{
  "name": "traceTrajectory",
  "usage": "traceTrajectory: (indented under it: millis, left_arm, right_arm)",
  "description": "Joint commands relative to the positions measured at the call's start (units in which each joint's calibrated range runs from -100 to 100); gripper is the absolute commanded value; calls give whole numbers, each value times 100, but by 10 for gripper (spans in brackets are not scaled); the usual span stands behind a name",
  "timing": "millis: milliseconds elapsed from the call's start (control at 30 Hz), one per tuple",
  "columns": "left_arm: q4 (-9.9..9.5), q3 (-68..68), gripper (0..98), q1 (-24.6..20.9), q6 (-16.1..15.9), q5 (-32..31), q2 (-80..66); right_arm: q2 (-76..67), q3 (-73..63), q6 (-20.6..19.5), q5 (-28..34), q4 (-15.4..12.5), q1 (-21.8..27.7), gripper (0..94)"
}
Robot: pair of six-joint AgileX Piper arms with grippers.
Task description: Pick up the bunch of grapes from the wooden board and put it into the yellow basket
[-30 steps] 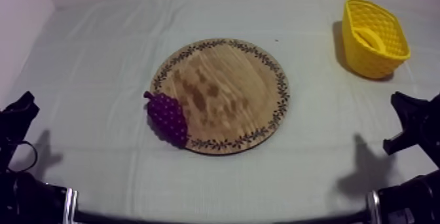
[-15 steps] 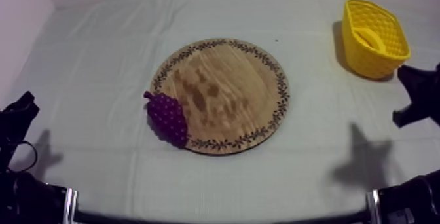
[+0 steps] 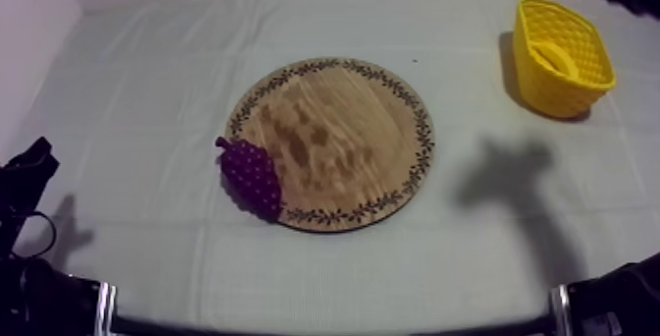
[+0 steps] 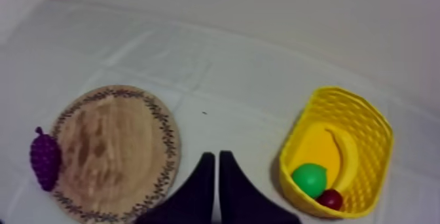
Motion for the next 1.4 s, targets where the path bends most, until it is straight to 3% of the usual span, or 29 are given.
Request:
traceTrajectory:
  millis: [0, 200, 333, 733, 1067, 1233, 1367]
  left_arm:
    - [1, 4, 0, -1, 0, 3, 3]
    - [1, 4, 0, -1, 0, 3, 3]
    - [1, 4, 0, -1, 0, 3, 3]
    - [1, 4, 0, -1, 0, 3, 3]
    - [1, 4, 0, -1, 0, 3, 3]
    - [1, 4, 0, -1, 0, 3, 3]
    - [1, 4, 0, -1, 0, 3, 3]
  right_arm:
    - [1022, -1915, -129, 965, -3, -218, 2]
    - [2321, -3189, -514, 2221, 123, -834, 2]
    - [2981, -3576, -718, 2606, 222, -1234, 2]
    - [4200, -4001, -1170, 2613, 342, -2285, 36]
    - [4874, -4053, -1506, 2385, 385, -2779, 100]
    - [5045, -3899, -1576, 2173, 360, -2893, 303]
    - [5050, -3683, -1520, 2006, 256, -2973, 648]
